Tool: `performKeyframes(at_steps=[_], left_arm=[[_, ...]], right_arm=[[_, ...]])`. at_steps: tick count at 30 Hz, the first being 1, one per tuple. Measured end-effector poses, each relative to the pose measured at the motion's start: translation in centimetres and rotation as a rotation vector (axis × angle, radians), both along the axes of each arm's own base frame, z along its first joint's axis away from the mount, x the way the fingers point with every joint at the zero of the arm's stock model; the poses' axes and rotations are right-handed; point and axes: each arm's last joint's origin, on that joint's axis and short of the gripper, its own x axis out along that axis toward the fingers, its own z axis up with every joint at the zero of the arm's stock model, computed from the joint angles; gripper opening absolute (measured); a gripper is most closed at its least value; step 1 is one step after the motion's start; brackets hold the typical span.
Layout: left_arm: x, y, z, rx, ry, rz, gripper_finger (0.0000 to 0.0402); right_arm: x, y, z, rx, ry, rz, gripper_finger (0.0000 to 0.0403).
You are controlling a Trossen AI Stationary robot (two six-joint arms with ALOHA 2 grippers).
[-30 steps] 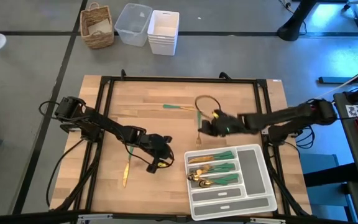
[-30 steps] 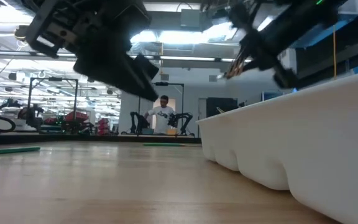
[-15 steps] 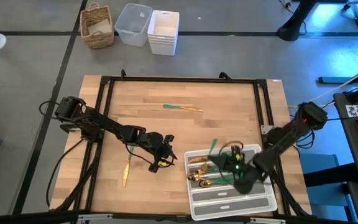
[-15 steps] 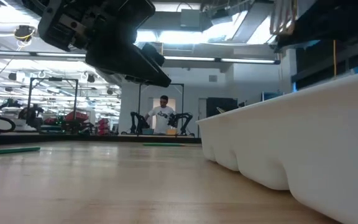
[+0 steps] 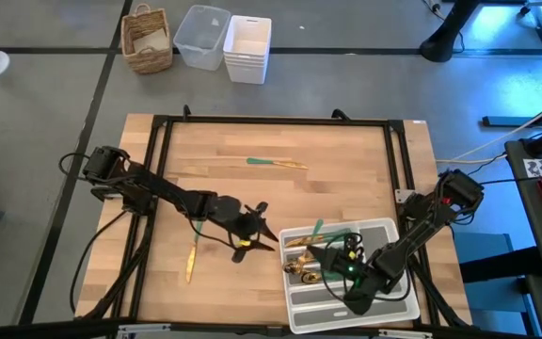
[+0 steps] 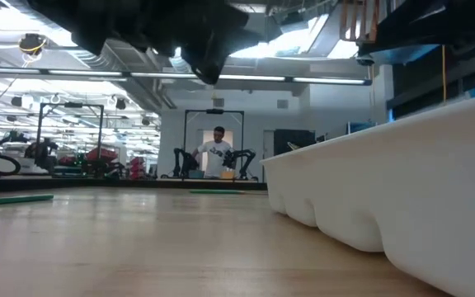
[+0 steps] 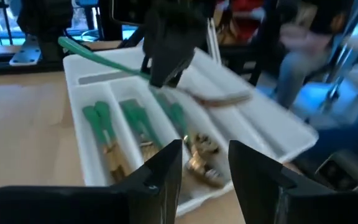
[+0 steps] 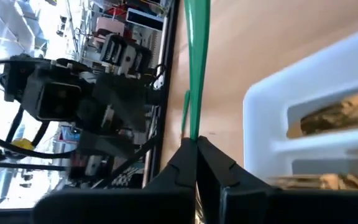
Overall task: Sort silverware
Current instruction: Put the green fork into the silverware tray
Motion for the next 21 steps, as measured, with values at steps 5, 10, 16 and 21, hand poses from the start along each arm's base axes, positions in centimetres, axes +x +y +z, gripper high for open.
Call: performKeyframes(at_steps=[5,10,16,21], left_arm=[[0.5,0.1,0.4,-0.166,-0.019,0.050,0.0125],[1.4,0.1,-0.5,-0.254,0.003,0.164,0.0125],[2.8,-0.1,-1.0,-0.250,0.004,0.209,0.0125],[3.8,-0.2,-1.4,-0.243,0.006,0.236,0.0125]], right_arm=[[0.6,-0.7,0.0,-0.102,0.043,-0.005,0.0002],[1.7,-2.0,0.1,-0.209,0.110,-0.017,0.0002],[2.8,-3.2,0.1,-0.288,0.188,0.004,0.0002],[3.0,-3.4,0.1,-0.350,0.214,0.007,0.0003]])
